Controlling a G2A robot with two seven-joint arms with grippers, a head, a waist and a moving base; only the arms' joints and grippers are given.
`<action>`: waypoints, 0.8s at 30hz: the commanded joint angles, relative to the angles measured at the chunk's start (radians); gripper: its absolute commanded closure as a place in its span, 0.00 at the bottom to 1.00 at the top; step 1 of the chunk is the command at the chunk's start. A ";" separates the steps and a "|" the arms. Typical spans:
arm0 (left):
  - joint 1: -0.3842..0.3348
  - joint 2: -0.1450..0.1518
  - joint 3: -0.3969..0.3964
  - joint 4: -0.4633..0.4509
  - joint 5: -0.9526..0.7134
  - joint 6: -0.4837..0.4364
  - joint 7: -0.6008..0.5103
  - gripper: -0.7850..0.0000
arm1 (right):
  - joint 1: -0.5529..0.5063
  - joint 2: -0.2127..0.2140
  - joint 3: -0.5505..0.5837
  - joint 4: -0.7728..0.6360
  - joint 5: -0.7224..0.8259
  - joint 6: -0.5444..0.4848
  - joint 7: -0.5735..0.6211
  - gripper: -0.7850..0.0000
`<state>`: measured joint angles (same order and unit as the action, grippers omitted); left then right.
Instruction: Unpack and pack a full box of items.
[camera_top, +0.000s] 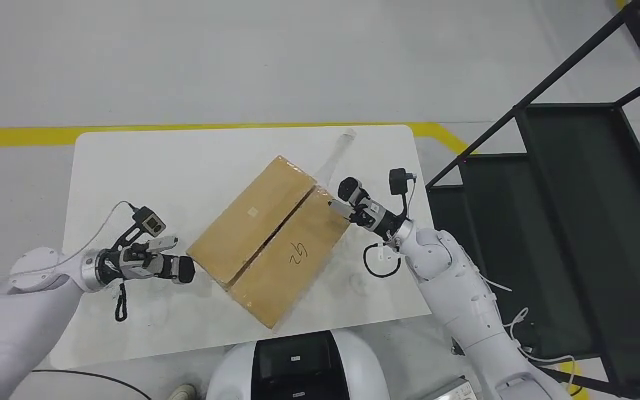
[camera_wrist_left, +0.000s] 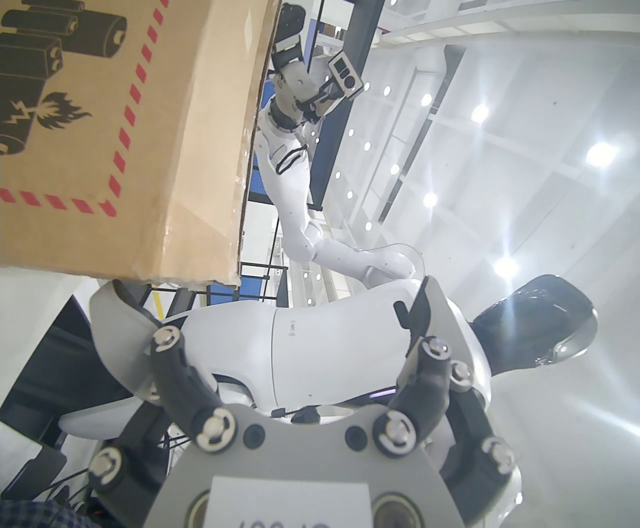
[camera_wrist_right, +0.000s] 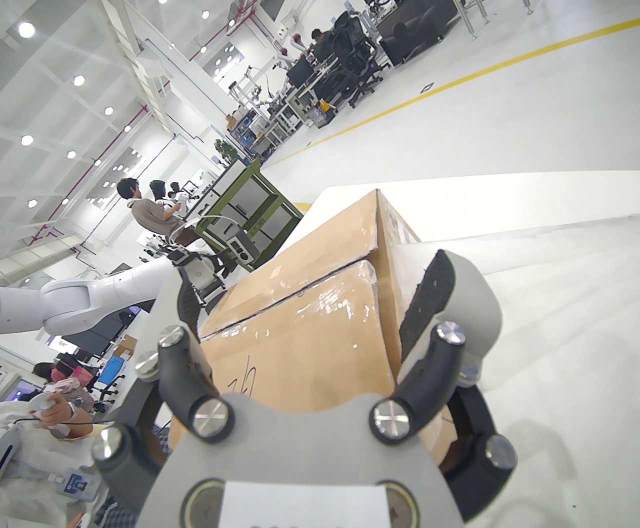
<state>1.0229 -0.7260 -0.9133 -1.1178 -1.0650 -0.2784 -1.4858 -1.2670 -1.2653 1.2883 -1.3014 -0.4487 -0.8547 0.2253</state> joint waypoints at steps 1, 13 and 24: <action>-0.024 -0.015 0.013 0.026 -0.012 0.018 0.009 0.00 | 0.000 0.000 0.000 0.000 0.000 0.000 0.000 0.00; -0.151 -0.097 0.068 0.173 0.035 0.024 0.120 0.00 | -0.040 0.017 0.068 -0.070 -0.036 0.025 -0.005 0.00; -0.099 -0.081 -0.006 0.181 0.124 -0.008 0.162 0.00 | -0.205 0.059 0.176 -0.202 0.015 0.059 0.177 0.00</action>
<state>0.9182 -0.8093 -0.9128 -0.9310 -0.9489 -0.2899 -1.3335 -1.4662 -1.2074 1.4635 -1.5052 -0.4398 -0.7996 0.3939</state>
